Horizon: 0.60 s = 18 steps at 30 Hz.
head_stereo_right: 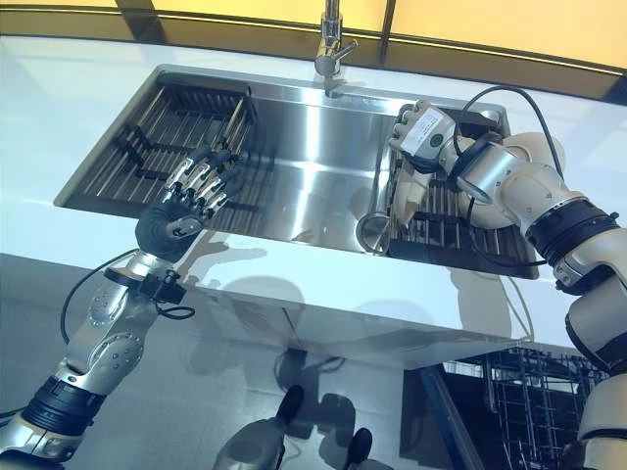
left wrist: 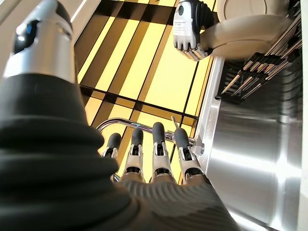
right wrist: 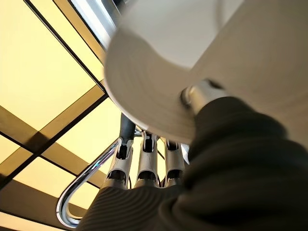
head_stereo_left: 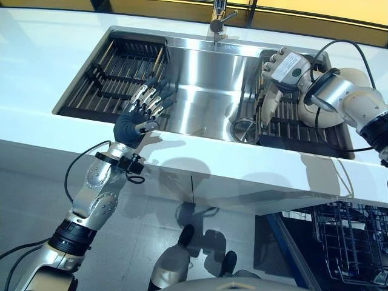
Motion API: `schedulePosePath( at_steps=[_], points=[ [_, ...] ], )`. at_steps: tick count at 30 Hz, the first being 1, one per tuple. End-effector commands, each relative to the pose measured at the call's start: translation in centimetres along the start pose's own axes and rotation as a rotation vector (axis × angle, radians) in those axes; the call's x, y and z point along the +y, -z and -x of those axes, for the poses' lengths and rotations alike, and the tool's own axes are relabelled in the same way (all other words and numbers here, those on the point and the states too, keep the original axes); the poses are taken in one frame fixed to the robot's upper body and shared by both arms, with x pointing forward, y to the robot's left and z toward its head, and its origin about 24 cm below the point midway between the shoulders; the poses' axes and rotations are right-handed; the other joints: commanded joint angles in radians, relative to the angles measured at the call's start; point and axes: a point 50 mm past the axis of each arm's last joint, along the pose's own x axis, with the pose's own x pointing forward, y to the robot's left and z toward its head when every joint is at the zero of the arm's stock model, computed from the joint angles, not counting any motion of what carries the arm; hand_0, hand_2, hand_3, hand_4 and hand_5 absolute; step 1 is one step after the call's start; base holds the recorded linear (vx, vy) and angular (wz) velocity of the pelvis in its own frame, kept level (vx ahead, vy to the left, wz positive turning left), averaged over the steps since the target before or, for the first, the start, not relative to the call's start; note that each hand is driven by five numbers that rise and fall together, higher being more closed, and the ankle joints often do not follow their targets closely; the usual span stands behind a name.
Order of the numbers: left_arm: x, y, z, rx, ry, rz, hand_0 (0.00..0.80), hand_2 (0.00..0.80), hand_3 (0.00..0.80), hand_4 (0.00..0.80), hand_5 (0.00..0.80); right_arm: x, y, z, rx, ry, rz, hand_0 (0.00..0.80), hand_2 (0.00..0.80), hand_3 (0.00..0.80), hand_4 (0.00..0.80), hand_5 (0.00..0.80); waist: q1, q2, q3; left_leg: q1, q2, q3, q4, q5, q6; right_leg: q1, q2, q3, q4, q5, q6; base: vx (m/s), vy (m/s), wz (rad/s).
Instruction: Take plates into dishwasher
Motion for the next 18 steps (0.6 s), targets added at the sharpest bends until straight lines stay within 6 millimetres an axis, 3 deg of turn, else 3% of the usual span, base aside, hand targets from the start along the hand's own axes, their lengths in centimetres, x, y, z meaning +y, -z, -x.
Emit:
schedulePosePath(
  at_steps=[1,10,18],
  points=[
    [-0.9,-2.9,-0.3,-0.174,0.064,-0.022,0.0,0.0,0.0,0.0,0.0,-2.2,2.1,0.0,-0.007,0.052,0.112,0.8,0.8,0.8,0.8,0.8,-0.006,-0.01,-0.038,0.037,-0.037,0.084,0.0,-0.078,0.063,-0.035,0.028,0.008,0.004,0.009,-0.032,0.0,0.0,0.0],
    [-1.0,-2.9,-0.3,-0.167,0.086,-0.021,0.0,0.0,0.0,0.0,0.0,-1.8,2.7,0.5,0.024,0.08,0.091,0.8,0.8,0.8,0.8,0.8,-0.016,-0.027,-0.076,0.069,-0.036,0.094,0.0,-0.089,0.063,-0.007,0.029,0.014,0.004,0.004,-0.028,0.004,-0.001,0.0],
    [-1.1,-3.1,-0.9,-0.138,0.098,-0.027,0.0,0.0,0.0,0.0,0.0,-2.4,4.6,1.3,0.143,0.17,0.025,0.8,0.8,0.8,0.8,0.8,-0.041,-0.034,-0.15,0.131,-0.034,0.12,0.0,-0.115,0.065,0.045,0.031,0.036,0.004,-0.006,-0.022,0.03,0.004,-0.04]
  ],
)
